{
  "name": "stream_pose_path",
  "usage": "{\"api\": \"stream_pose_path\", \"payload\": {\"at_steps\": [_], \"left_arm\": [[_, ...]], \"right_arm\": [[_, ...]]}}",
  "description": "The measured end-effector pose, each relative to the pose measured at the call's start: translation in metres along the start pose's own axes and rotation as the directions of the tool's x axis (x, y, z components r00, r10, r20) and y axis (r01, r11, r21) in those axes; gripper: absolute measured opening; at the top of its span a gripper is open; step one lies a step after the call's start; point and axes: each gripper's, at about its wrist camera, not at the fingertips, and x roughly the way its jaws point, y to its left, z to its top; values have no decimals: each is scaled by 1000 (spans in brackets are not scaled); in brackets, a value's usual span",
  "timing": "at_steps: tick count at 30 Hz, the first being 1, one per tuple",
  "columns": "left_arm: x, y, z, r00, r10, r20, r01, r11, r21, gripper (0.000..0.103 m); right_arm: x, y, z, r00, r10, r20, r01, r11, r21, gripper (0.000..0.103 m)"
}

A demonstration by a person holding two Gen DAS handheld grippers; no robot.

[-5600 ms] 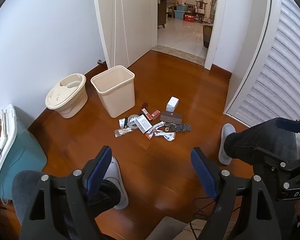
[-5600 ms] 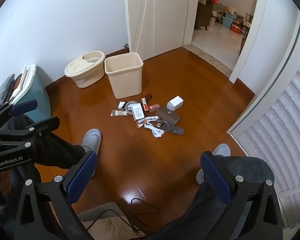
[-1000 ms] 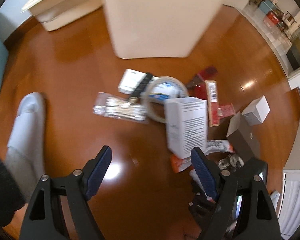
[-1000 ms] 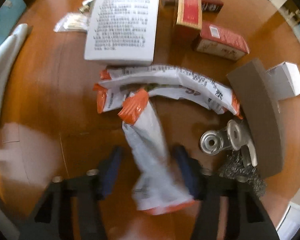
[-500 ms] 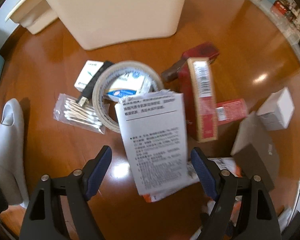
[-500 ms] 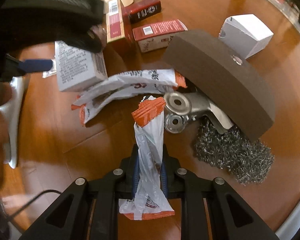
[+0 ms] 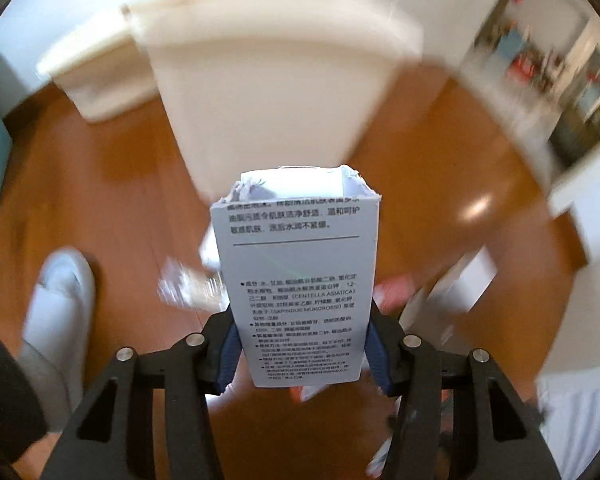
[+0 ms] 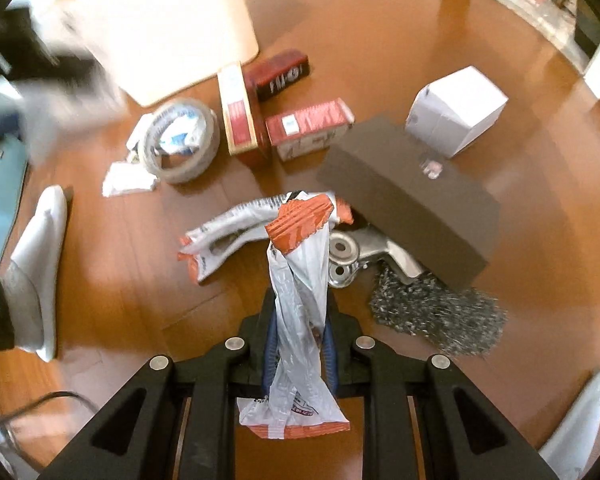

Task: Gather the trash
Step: 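Drop the white leaflet into the beige wastebasket with the left tool while the right holds the wrapper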

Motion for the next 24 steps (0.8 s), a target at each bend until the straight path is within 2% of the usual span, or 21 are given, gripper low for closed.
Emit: {"api": "stream_pose_path", "payload": {"at_steps": [2, 3, 5, 7, 9, 11, 13, 15, 18, 20, 24], "left_arm": [[-42, 3, 43, 993, -46, 110, 47, 999, -6, 51], [-55, 3, 57, 987, -64, 150, 65, 998, -4, 51], [-77, 5, 111, 970, -102, 219, 103, 995, 4, 52], [-73, 7, 153, 971, -124, 205, 127, 992, 0, 52], [-52, 15, 194, 984, -121, 130, 120, 993, 17, 56], [-36, 23, 216, 994, -95, 59, 93, 995, 45, 71], [-33, 31, 220, 990, -124, 62, 122, 992, 39, 72], [-34, 38, 222, 990, -127, 65, 124, 991, 48, 77], [-38, 52, 209, 993, -109, 46, 108, 994, 23, 78], [-51, 65, 200, 994, -108, -25, 108, 994, 24, 78], [-111, 82, 163, 991, -127, -38, 130, 986, 100, 78]], "right_arm": [[-9, 1, -3, 1000, 0, 15, 0, 1000, 11, 21], [-19, 4, -1, 1000, 1, 30, -1, 1000, 14, 21], [-25, 19, -4, 998, 2, 60, -2, 1000, 9, 21], [-44, 27, 1, 996, 7, 91, -7, 1000, -3, 21], [-42, 43, 10, 994, 13, 109, -13, 1000, -4, 21], [-55, 50, 15, 992, 23, 127, -23, 1000, 1, 21], [-69, 52, 25, 988, 34, 147, -37, 999, 14, 21], [-82, 54, 41, 983, 56, 176, -64, 997, 36, 21], [-105, 57, 71, 968, 103, 228, -123, 989, 76, 21], [-122, 57, 92, 951, 169, 260, -200, 975, 99, 21], [-163, 77, 156, 899, 312, 306, -347, 935, 67, 21]]}}
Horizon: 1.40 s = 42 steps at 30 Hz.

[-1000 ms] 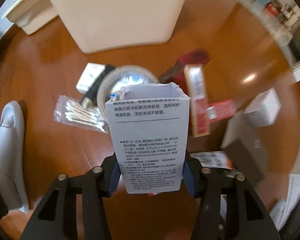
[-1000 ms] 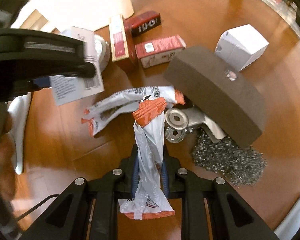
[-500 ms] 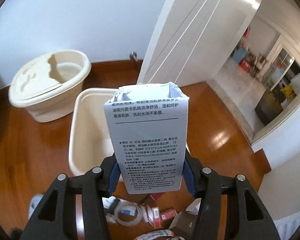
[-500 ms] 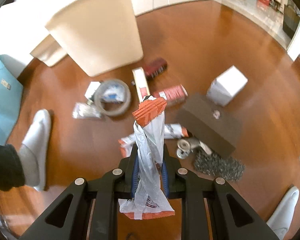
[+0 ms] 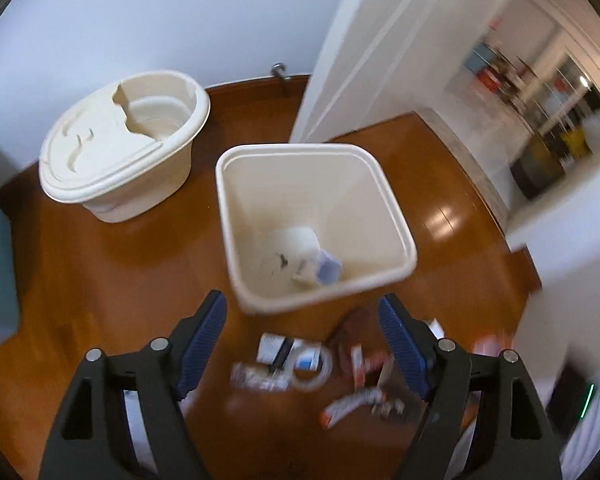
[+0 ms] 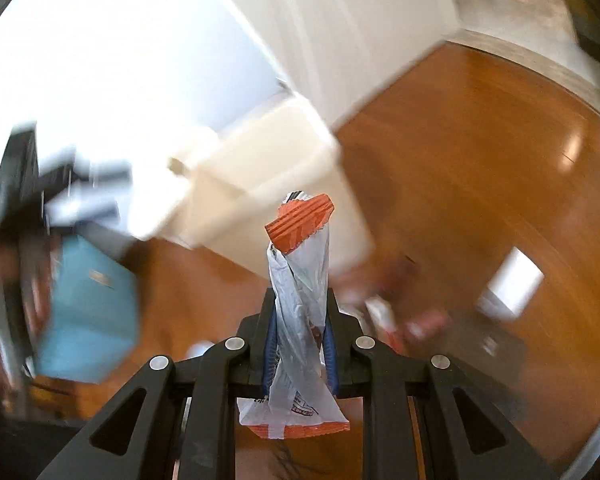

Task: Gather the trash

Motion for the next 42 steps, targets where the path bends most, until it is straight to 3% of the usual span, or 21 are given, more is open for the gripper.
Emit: {"api": "stream_pose_path", "payload": {"at_steps": [2, 5, 8, 9, 13, 14, 17, 21, 23, 27, 30, 32, 35, 39, 41, 42], "left_arm": [[-33, 5, -12, 999, -37, 25, 37, 999, 4, 78], [-60, 22, -17, 993, -90, 81, 96, 993, -70, 79], [-57, 37, -10, 991, -109, 80, 119, 985, -128, 81], [-56, 39, -9, 991, -107, 77, 117, 983, -140, 81], [-46, 51, -1, 992, -99, 73, 112, 974, -195, 81], [-45, 51, -2, 993, -97, 70, 109, 973, -204, 81], [-38, 54, -4, 994, -103, 45, 111, 969, -219, 81], [-31, 49, -12, 995, -97, 13, 98, 973, -210, 81], [-29, 36, -18, 998, -50, 28, 53, 988, -142, 81], [-1, 21, -38, 999, 37, 12, -36, 993, -117, 81], [24, 12, -59, 993, 120, 14, -118, 989, -88, 81], [43, 8, -75, 982, 187, 16, -185, 981, -60, 81], [82, 12, -103, 969, 243, -30, -245, 968, -48, 81], [128, 39, -131, 952, 279, -125, -295, 946, -135, 81], [154, 52, -141, 939, 297, -171, -323, 934, -151, 81], [164, 56, -143, 937, 296, -183, -325, 933, -154, 81]], "right_arm": [[8, 27, 37, 1000, 26, 9, -26, 999, -40, 21], [33, 64, 97, 999, 23, 34, -21, 997, -68, 22], [71, 82, 146, 999, -20, 33, 21, 999, -32, 25], [83, 82, 157, 999, -23, 22, 23, 1000, -9, 28], [120, 67, 179, 998, -39, -53, 45, 993, 105, 54], [123, 62, 180, 996, -43, -75, 51, 992, 112, 54], [114, 51, 172, 995, 2, -95, 11, 991, 137, 54], [82, 10, 122, 971, 44, -236, 14, 970, 242, 54], [60, -18, 84, 954, 7, -301, 68, 969, 239, 54], [46, -58, 18, 926, -156, -344, 185, 982, 51, 56], [66, -101, -29, 897, -201, -393, 228, 973, 23, 56], [90, -110, -44, 900, -237, -367, 241, 970, -34, 56], [126, -115, -53, 905, -261, -335, 243, 965, -95, 56], [187, -106, -55, 886, -334, -321, 275, 937, -214, 56], [217, -103, -56, 863, -373, -341, 287, 917, -277, 56], [231, -105, -59, 841, -394, -371, 292, 908, -302, 56]]}}
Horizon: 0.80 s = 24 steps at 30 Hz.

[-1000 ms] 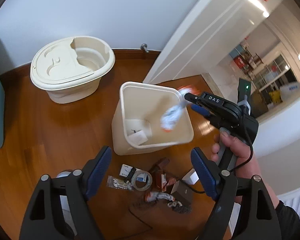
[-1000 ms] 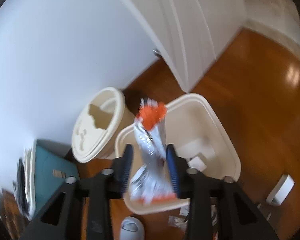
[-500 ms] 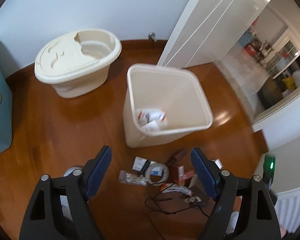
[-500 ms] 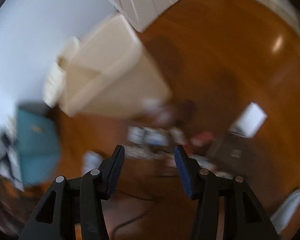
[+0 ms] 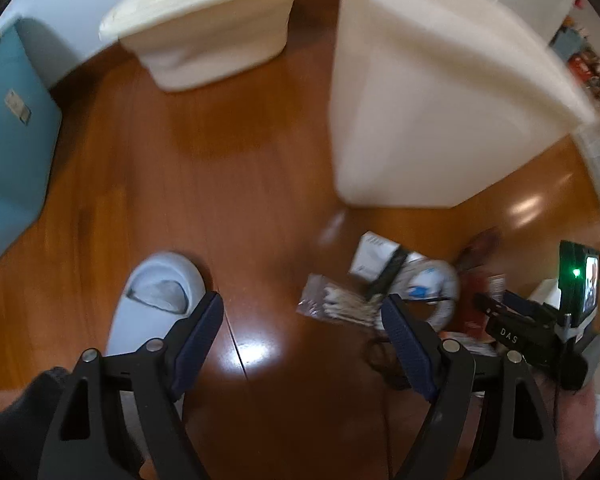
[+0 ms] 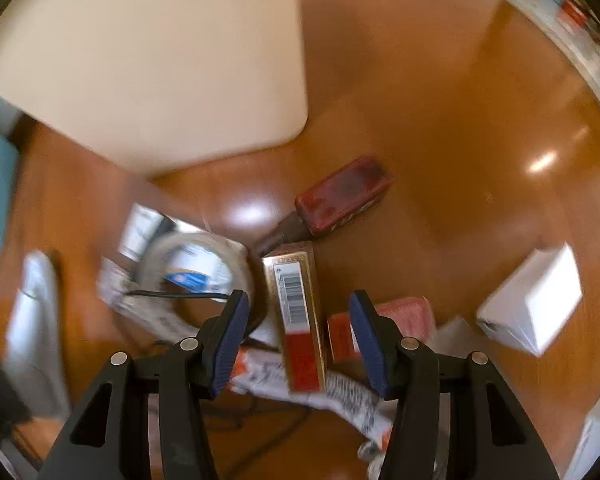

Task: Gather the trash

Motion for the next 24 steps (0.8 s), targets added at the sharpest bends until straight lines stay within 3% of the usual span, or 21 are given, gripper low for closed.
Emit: {"api": "stream_pose_path", "payload": {"at_steps": [1, 2, 3, 8, 12, 18, 24], "left_arm": [[12, 0, 1, 1000, -2, -13, 2, 1000, -4, 81], [21, -1, 1, 1000, -5, -18, 5, 1000, -3, 81], [30, -3, 3, 1000, -14, -24, 14, 1000, 3, 81], [71, -35, 9, 996, -45, -74, 55, 988, 142, 81], [94, -54, 6, 996, 0, -85, 20, 971, 240, 81], [92, -97, 2, 1000, -10, -28, 20, 928, 371, 81], [112, -122, 4, 999, 1, -51, 21, 903, 429, 81]], "right_arm": [[15, 2, 2, 999, -16, -45, 15, 1000, -19, 50], [25, 1, 2, 998, -12, -64, 10, 1000, -30, 30], [29, 0, 1, 998, 10, -67, -12, 1000, -28, 24], [-1, -20, -10, 990, 132, 51, -133, 991, 15, 23], [-45, -42, -35, 970, 215, 112, -221, 974, 40, 24], [-63, -60, -45, 965, 225, 136, -232, 972, 36, 24], [-54, -60, -47, 956, 250, 155, -262, 963, 64, 24]]}}
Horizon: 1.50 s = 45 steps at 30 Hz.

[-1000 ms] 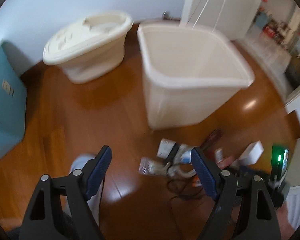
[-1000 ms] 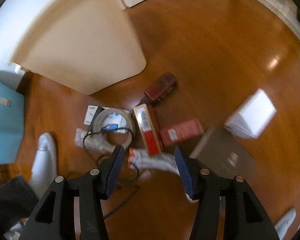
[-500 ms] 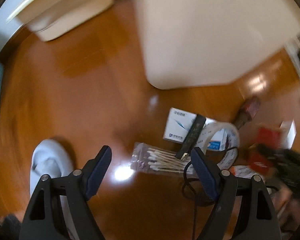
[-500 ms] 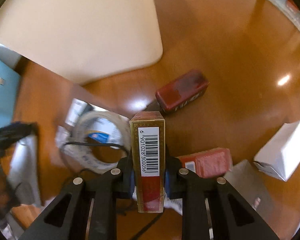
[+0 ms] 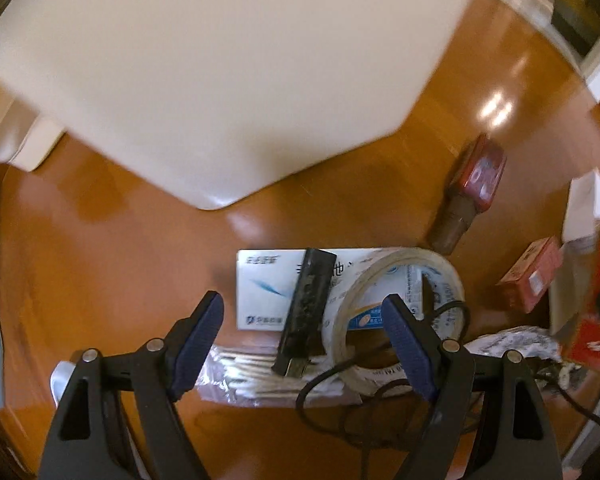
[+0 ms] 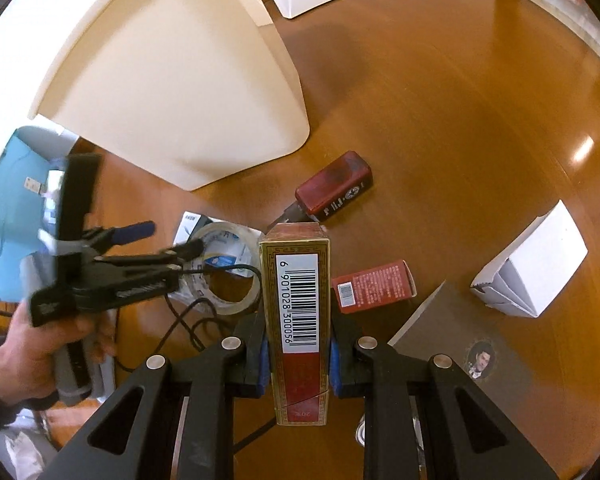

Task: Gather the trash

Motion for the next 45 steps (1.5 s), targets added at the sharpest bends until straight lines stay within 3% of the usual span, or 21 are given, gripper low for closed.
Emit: {"api": "stream_pose_path", "payload": {"at_steps": [1, 5, 8, 10, 15, 18, 20, 22, 25, 27, 32, 34, 38, 42, 45], "left_arm": [[4, -2, 0, 1000, 4, -5, -4, 1000, 8, 79], [9, -7, 0, 1000, -25, 4, 25, 999, 37, 32], [7, -10, 1, 1000, -28, -14, 28, 999, 41, 27], [0, -6, -1, 998, -62, -3, 62, 998, 12, 27], [-59, 13, -5, 992, -58, 108, 62, 997, -35, 27], [-107, 26, -12, 978, 14, 208, 3, 997, -77, 27], [-141, 30, -17, 953, 109, 283, -87, 992, -92, 27], [-174, 38, -25, 934, 147, 327, -109, 985, -132, 27], [-217, 58, -29, 924, 124, 361, -41, 973, -228, 27], [-247, 67, -30, 916, 91, 392, 8, 970, -245, 27], [-304, 87, -4, 895, -5, 445, 149, 945, -289, 27], [-307, 80, 11, 895, -30, 445, 179, 938, -296, 27], [-307, 97, 57, 904, -22, 428, 164, 941, -298, 27], [-291, 107, 92, 925, -46, 377, 176, 932, -318, 30], [-276, 115, 109, 931, -56, 360, 188, 921, -342, 30]], "right_arm": [[0, 0, 1, 1000, 4, 3, -4, 1000, 3, 24], [-1, -9, 3, 1000, 4, 12, -4, 1000, 21, 24], [0, -16, 1, 1000, 10, 4, -10, 998, 55, 24], [1, -16, -1, 1000, 6, -9, -5, 998, 61, 24], [-7, -7, -2, 1000, -9, -8, 9, 999, 46, 24], [-16, -1, -4, 1000, -25, -17, 26, 998, 54, 24], [-25, 7, -6, 998, -44, -37, 46, 998, 36, 24], [-41, 14, -8, 996, -63, -59, 64, 998, 20, 24], [-91, 28, -11, 996, -77, -46, 77, 997, -3, 24], [-128, 37, -11, 996, -84, -17, 84, 996, -6, 24], [-227, 57, -25, 991, -40, 126, 33, 998, 59, 24], [-252, 65, -34, 985, -21, 171, 8, 997, 76, 24], [-274, 67, -51, 974, 42, 221, -75, 987, 142, 24], [-267, 61, -44, 973, 83, 215, -127, 972, 198, 24], [-266, 62, -30, 968, 103, 227, -154, 964, 217, 24]]}}
